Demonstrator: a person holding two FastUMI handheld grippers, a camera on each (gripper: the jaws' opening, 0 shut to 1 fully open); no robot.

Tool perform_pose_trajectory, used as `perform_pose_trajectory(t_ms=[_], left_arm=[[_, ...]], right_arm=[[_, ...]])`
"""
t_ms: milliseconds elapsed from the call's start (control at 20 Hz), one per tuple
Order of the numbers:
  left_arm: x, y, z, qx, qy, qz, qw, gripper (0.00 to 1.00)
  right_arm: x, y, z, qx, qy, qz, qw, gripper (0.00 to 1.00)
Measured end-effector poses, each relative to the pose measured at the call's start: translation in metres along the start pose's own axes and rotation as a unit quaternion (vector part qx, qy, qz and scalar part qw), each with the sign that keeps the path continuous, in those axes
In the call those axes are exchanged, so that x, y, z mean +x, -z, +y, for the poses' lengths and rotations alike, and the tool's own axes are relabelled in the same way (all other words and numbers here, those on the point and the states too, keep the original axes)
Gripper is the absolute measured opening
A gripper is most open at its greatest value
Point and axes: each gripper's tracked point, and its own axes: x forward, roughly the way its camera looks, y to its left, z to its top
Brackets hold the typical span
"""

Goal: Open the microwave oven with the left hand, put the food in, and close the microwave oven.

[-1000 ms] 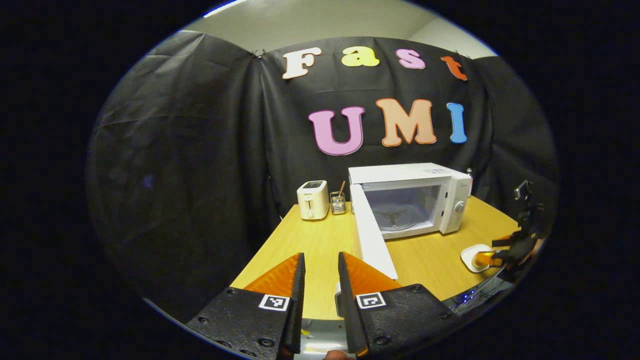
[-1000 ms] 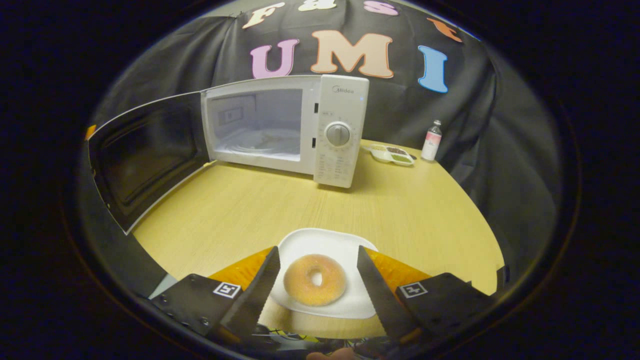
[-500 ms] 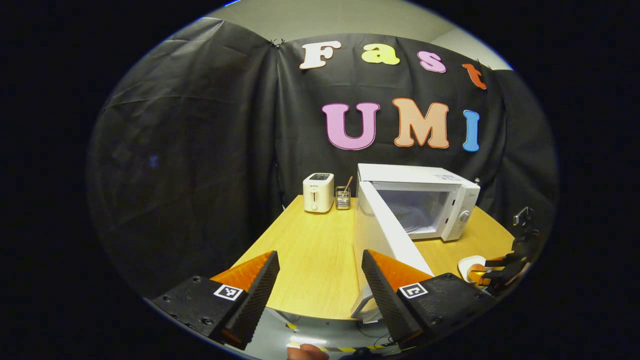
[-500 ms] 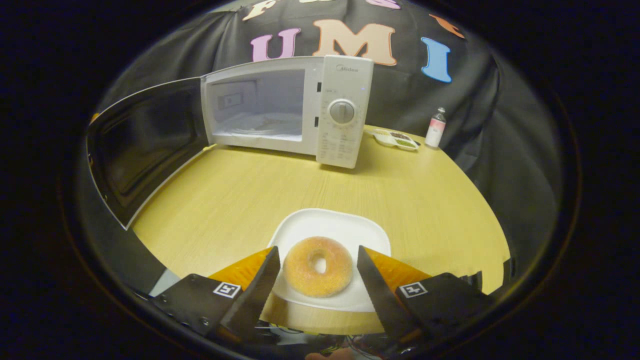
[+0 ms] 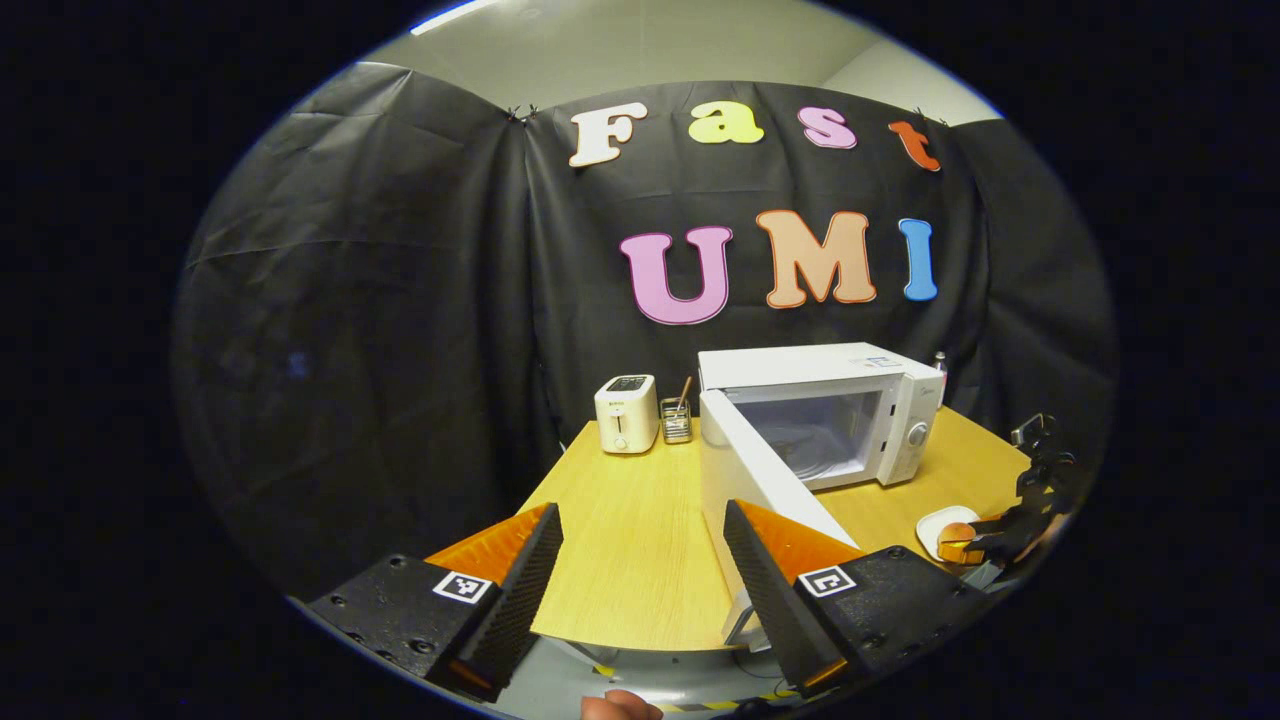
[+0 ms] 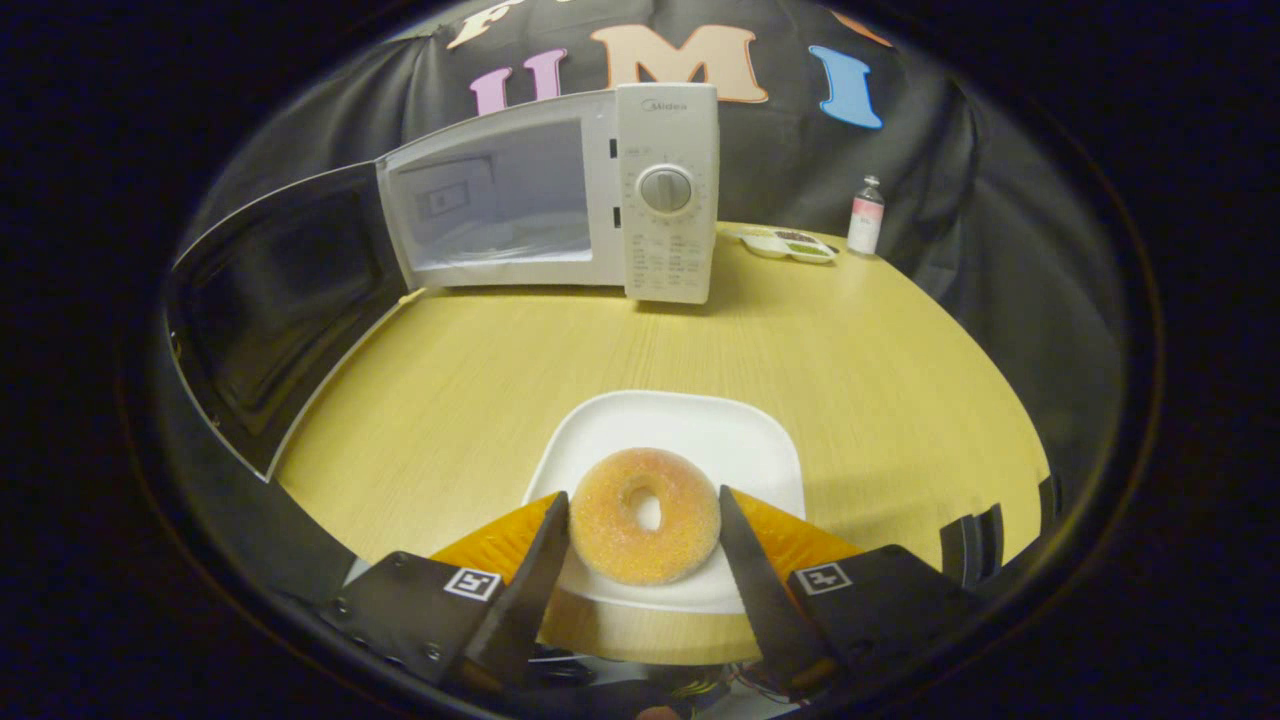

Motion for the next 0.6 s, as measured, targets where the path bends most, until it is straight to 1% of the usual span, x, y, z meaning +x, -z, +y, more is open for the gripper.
perform_pose_trajectory(t_ms=[50,100,150,250,300,350,400,450,500,550,600], left_arm=[[0.000,-0.002,-0.002,-0.006,0.001,-0.002,1.000,0.95],[-0.001,-0.003,-0.003,-0.010,0.002,-0.005,1.000,0.95],[-0.001,-0.007,-0.005,-0.012,0.004,-0.010,1.000,0.95],[-0.002,-0.016,-0.008,-0.014,0.007,-0.029,0.999,0.95],[-0.002,-0.021,-0.009,-0.014,0.007,-0.039,0.999,0.95],[-0.002,-0.026,-0.009,-0.013,0.007,-0.047,0.999,0.99],[-0.003,-0.030,-0.013,-0.015,0.011,-0.056,0.998,0.99],[-0.006,-0.040,-0.018,-0.022,0.017,-0.077,0.997,0.98],[-0.005,-0.045,-0.021,-0.026,0.020,-0.090,0.995,0.94],[-0.005,-0.050,-0.024,-0.027,0.023,-0.097,0.995,0.94],[-0.004,-0.049,-0.026,-0.024,0.023,-0.094,0.995,0.97]], right_arm=[[0.001,-0.001,0.002,0.002,-0.002,-0.001,1.000,0.82],[0.001,0.000,0.001,0.005,-0.002,0.006,1.000,0.89],[0.001,-0.001,0.000,0.006,-0.002,0.005,1.000,0.76],[0.002,-0.001,-0.001,0.015,-0.001,0.012,1.000,0.68],[0.001,-0.001,-0.001,0.021,-0.002,0.016,1.000,0.68],[0.002,-0.002,-0.002,0.029,-0.002,0.016,0.999,0.69],[0.003,-0.003,-0.002,0.040,-0.003,0.018,0.999,0.68],[0.002,-0.004,-0.003,0.051,-0.002,0.018,0.999,0.69],[0.000,-0.007,-0.003,0.063,-0.004,0.015,0.998,0.74],[0.000,-0.009,-0.003,0.077,-0.006,0.013,0.997,0.68],[-0.001,-0.013,-0.001,0.094,-0.012,0.012,0.995,0.68]])
